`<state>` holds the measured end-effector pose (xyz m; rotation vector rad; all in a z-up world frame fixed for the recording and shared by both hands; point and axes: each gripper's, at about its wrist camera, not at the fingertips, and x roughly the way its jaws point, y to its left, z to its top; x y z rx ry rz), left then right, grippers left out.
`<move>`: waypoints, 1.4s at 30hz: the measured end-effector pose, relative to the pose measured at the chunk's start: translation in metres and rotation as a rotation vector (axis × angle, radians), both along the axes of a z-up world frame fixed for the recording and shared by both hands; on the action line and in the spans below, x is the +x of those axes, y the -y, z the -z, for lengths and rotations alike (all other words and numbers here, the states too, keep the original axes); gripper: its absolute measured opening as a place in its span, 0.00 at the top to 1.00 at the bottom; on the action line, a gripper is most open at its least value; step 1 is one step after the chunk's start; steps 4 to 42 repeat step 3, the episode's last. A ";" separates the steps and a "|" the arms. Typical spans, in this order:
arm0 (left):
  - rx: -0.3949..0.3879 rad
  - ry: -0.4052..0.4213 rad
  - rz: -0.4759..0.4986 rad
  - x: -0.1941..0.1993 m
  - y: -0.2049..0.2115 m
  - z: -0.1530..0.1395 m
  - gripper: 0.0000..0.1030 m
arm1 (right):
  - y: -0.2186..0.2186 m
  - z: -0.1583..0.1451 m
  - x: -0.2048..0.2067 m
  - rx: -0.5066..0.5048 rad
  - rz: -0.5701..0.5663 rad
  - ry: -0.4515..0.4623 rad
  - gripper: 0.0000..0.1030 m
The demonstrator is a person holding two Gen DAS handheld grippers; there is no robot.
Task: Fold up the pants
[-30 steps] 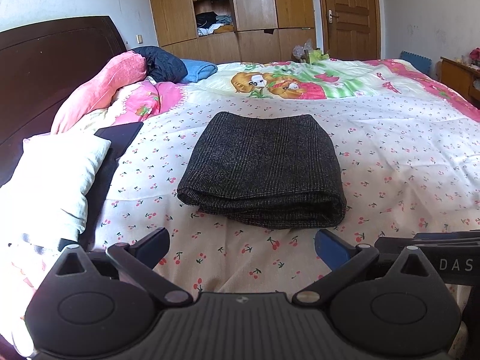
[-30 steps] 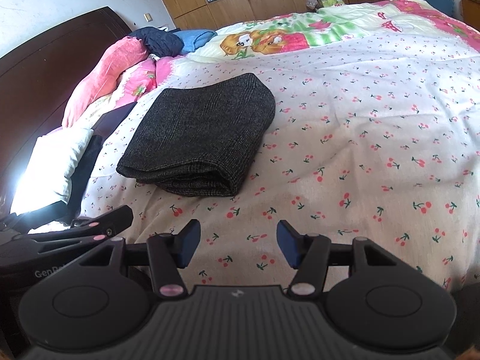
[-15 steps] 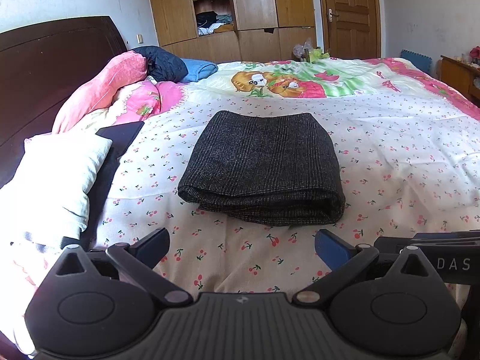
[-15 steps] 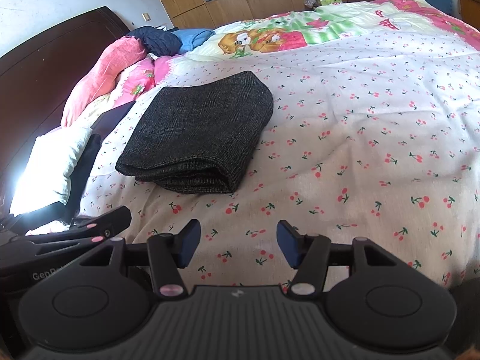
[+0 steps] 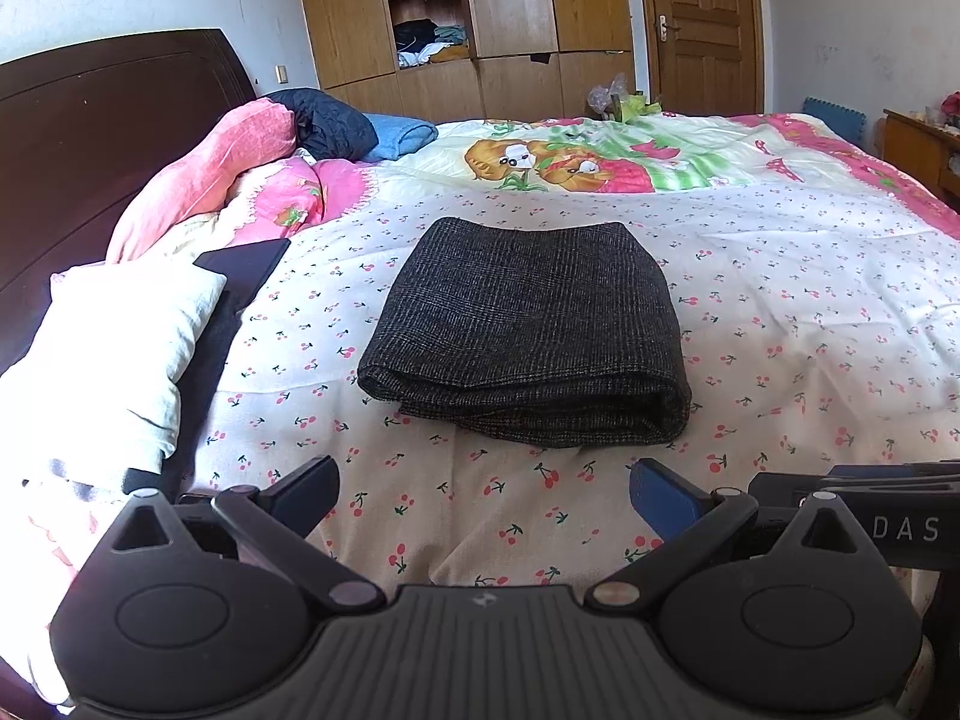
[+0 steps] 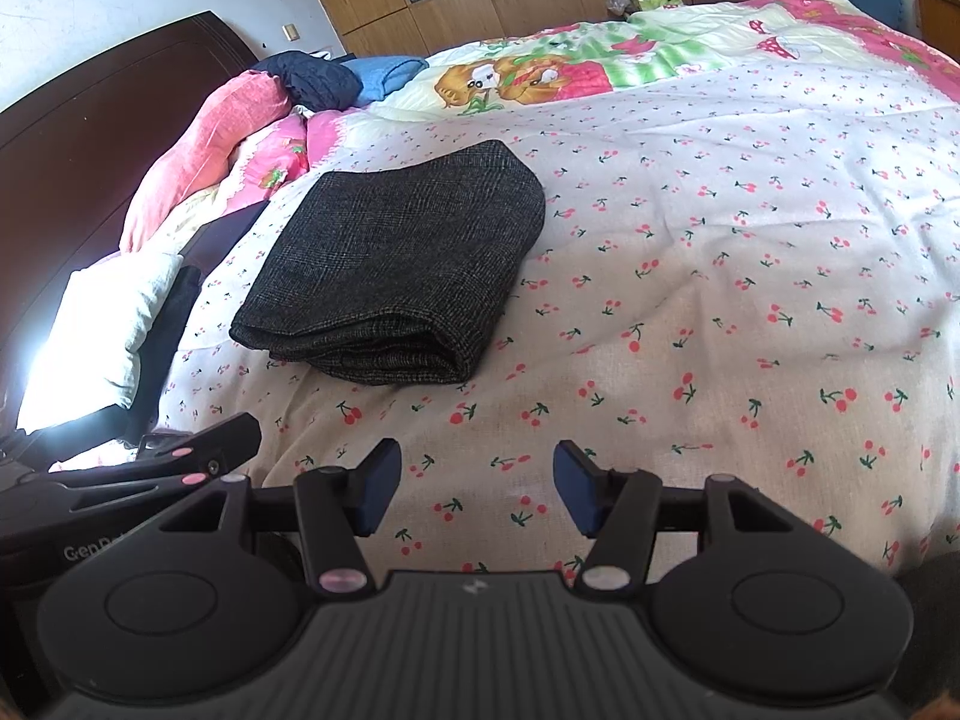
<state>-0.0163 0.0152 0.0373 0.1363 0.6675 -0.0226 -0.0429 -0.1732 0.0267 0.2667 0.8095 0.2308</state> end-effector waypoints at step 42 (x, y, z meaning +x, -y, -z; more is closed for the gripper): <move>-0.001 -0.002 0.000 0.000 0.000 0.000 0.00 | 0.000 0.000 0.000 0.000 0.000 0.000 0.43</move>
